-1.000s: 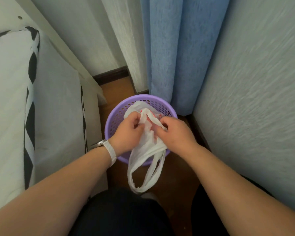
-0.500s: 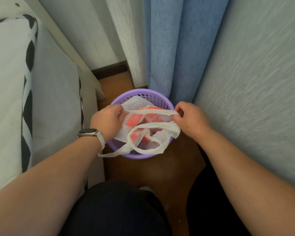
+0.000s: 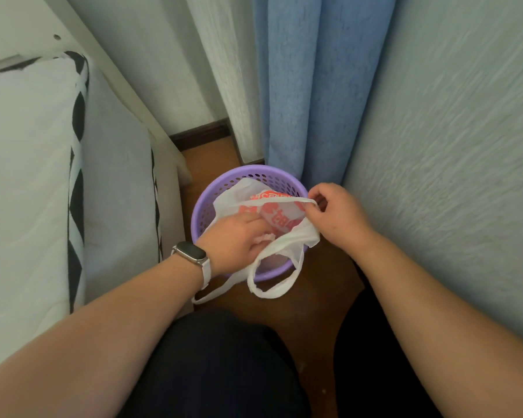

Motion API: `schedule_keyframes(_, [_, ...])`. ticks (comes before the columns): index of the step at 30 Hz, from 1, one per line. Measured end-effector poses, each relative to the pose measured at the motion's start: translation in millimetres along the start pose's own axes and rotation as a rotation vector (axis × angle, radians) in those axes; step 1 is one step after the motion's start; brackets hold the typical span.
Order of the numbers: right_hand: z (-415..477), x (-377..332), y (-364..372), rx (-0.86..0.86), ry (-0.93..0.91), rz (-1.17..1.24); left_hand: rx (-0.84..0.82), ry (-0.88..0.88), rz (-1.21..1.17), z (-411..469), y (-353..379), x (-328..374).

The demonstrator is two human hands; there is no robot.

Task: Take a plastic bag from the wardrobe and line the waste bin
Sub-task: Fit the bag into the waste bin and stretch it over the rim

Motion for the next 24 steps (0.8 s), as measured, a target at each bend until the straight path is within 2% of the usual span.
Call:
schedule_keyframes(2, [-10,-27,-14,0.098,-0.135,-0.054,-0.082,-0.133,-0.150,-7,13,-11])
schedule_keyframes(5, [-35,-83,-23,0.215,-0.435,-0.152,-0.138,-0.197,-0.175,-5,30,-21])
schedule_keyframes(7, [-48,-104,-3,0.087,-0.561,-0.160,-0.139,-0.321,-0.022,-3,40,-41])
schedule_keyframes(8, [-50,-106,14,-0.041,-0.580,-0.187,-0.178,-0.348,-0.037,-11,45,-50])
schedule_keyframes(9, [-51,-102,30,-0.162,-0.576,-0.227,-0.202,-0.222,-0.049,-15,46,-46])
schedule_keyframes(11, [-50,-85,50,-0.315,-0.526,-0.270,-0.080,-0.190,-0.105,-10,27,-42])
schedule_keyframes(12, [-48,-77,53,-0.337,-0.499,-0.267,-0.055,-0.170,-0.149,-14,22,-43])
schedule_keyframes(14, [-44,-69,52,-0.295,-0.479,-0.254,-0.113,-0.214,-0.207,-19,31,-49])
schedule_keyframes(16, [-41,-65,49,-0.226,-0.467,-0.265,-0.175,-0.265,-0.148,-23,37,-56])
schedule_keyframes(18, [-36,-59,51,-0.199,-0.455,-0.371,-0.201,-0.309,-0.124,-25,42,-63])
schedule_keyframes(21, [-35,-52,60,-0.246,-0.472,-0.562,-0.220,-0.286,0.031,-26,41,-68])
schedule_keyframes(24, [-40,-51,63,-0.273,-0.487,-0.576,-0.308,-0.392,0.067,-31,48,-82])
Point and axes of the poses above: each hand's wrist, its own z-axis towards the middle knuckle, its own y-axis out of the palm, x = y × z, the point moved 10 cm from there along z, towards the middle knuckle, and after that the axes turned 12 degrees about -z, right-handed, at the moved point
